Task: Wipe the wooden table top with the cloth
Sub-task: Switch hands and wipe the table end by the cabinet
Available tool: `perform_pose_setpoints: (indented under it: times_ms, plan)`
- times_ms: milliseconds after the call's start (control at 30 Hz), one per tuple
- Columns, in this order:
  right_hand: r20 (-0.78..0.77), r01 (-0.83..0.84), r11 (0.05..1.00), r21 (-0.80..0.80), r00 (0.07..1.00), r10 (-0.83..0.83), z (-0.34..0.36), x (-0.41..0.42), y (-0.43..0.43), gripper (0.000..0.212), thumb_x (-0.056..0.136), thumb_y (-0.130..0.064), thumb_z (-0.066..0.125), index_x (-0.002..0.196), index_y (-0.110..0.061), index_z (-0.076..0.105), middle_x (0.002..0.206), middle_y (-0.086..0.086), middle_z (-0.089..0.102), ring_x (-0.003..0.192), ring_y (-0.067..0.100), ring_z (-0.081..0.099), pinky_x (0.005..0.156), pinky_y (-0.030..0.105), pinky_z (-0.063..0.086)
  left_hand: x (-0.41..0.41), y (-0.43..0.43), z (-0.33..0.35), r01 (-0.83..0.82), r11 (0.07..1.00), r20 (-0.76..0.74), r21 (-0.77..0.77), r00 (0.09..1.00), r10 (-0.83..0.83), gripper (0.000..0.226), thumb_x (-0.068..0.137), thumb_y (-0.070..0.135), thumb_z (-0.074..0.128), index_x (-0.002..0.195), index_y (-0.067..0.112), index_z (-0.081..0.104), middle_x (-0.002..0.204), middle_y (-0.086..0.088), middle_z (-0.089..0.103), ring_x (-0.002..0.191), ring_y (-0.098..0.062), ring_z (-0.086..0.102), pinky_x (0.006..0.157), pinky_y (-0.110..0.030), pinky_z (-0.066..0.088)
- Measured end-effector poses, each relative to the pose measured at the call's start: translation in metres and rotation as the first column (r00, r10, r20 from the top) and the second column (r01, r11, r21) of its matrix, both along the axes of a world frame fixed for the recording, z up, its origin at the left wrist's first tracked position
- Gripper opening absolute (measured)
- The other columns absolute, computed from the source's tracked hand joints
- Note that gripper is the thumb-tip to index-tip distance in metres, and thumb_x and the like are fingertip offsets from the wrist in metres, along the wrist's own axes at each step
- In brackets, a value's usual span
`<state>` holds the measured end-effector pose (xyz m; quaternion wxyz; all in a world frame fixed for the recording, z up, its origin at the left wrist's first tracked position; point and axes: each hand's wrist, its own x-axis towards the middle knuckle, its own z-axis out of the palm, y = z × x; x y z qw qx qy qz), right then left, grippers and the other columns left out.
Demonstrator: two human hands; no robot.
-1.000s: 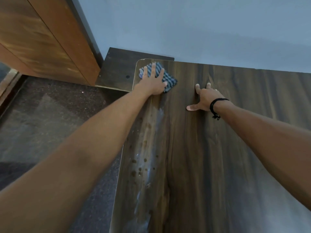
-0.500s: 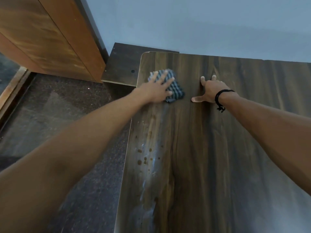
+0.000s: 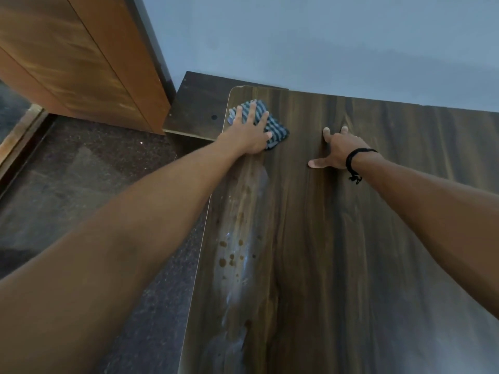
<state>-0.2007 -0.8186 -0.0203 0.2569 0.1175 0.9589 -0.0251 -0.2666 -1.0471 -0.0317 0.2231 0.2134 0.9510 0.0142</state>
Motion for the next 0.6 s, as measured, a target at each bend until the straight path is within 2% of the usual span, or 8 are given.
perform_pose_setpoints:
  times_ms: [67,167,267,333,433,500,533,600]
  plan:
    - [0.006,-0.001,1.0,-0.001,1.0,0.001,0.0,0.003,-0.003,0.116,0.078,-0.066,0.071,0.161,-0.022,0.003,0.165,0.024,-0.001,0.145,0.05,0.025,0.112,0.059,0.035,0.036,-0.004,-0.013,0.278,0.958,-0.063,-0.075,0.957,-0.282,0.052,0.102,0.036,0.017,0.153,0.027,0.019,0.159,-0.016,-0.02,0.138,-0.051,-0.026,0.109,-0.071,-0.008]
    - [0.019,-0.029,0.999,0.018,0.999,0.029,0.0,0.006,-0.006,0.11,0.083,-0.065,0.066,0.161,-0.021,0.002,0.164,0.026,-0.001,0.144,0.05,0.026,0.112,0.059,0.035,0.061,-0.019,-0.028,0.418,0.883,-0.073,-0.213,0.894,-0.441,0.05,0.103,0.035,0.024,0.152,0.035,0.017,0.157,-0.013,-0.027,0.135,-0.05,-0.032,0.109,-0.073,-0.005]
    - [0.082,-0.049,0.998,0.027,0.996,0.047,0.003,0.002,-0.006,0.115,0.081,-0.068,0.066,0.161,-0.02,-0.001,0.164,0.026,-0.002,0.145,0.047,0.026,0.114,0.055,0.035,0.027,-0.006,-0.002,0.242,0.953,-0.116,-0.181,0.957,-0.265,0.052,0.106,0.035,0.024,0.155,0.022,0.015,0.16,-0.016,-0.019,0.14,-0.045,-0.025,0.098,-0.062,-0.021]
    - [0.11,-0.079,0.995,0.058,0.991,0.072,0.005,-0.001,-0.005,0.124,0.075,-0.071,0.07,0.16,-0.02,-0.004,0.164,0.026,-0.001,0.147,0.043,0.025,0.113,0.052,0.034,0.016,0.005,-0.001,0.197,0.966,-0.122,-0.169,0.968,-0.219,0.054,0.106,0.036,0.016,0.156,0.017,0.013,0.159,-0.019,-0.017,0.141,-0.045,-0.024,0.103,-0.064,-0.022]
    - [0.112,-0.09,0.995,0.048,0.99,0.084,0.003,0.0,-0.005,0.128,0.072,-0.069,0.075,0.16,-0.019,-0.003,0.164,0.027,0.001,0.147,0.043,0.024,0.113,0.052,0.035,0.065,0.003,-0.022,0.391,0.909,-0.131,-0.147,0.903,-0.409,0.052,0.105,0.035,0.014,0.154,0.021,0.02,0.157,-0.016,-0.019,0.131,-0.046,-0.038,0.099,-0.064,-0.026]
    - [0.094,-0.087,0.995,0.052,0.992,0.081,0.004,0.002,-0.006,0.127,0.072,-0.067,0.076,0.16,-0.02,-0.002,0.164,0.027,0.001,0.146,0.045,0.026,0.112,0.054,0.037,0.08,-0.011,-0.03,0.453,0.876,-0.112,-0.167,0.874,-0.474,0.055,0.1,0.036,0.012,0.154,0.026,0.015,0.155,-0.013,-0.025,0.131,-0.045,-0.039,0.104,-0.067,-0.018]
    - [0.091,-0.083,0.995,0.048,0.993,0.079,0.004,0.002,-0.006,0.127,0.072,-0.067,0.076,0.16,-0.019,-0.001,0.163,0.027,0.002,0.145,0.045,0.027,0.111,0.054,0.037,0.072,-0.014,-0.024,0.394,0.908,-0.095,-0.143,0.908,-0.409,0.054,0.101,0.037,0.016,0.154,0.029,0.011,0.155,-0.011,-0.027,0.133,-0.045,-0.036,0.106,-0.068,-0.014]
    - [0.075,-0.079,0.996,0.046,0.994,0.076,0.007,0.002,-0.008,0.126,0.071,-0.066,0.077,0.161,-0.019,0.001,0.163,0.028,0.005,0.144,0.045,0.03,0.109,0.053,0.04,0.044,-0.015,-0.002,0.1,0.995,-0.007,-0.03,0.995,-0.1,0.059,0.104,0.043,0.023,0.155,0.03,-0.003,0.154,-0.008,-0.032,0.139,-0.04,-0.03,0.111,-0.065,-0.008]
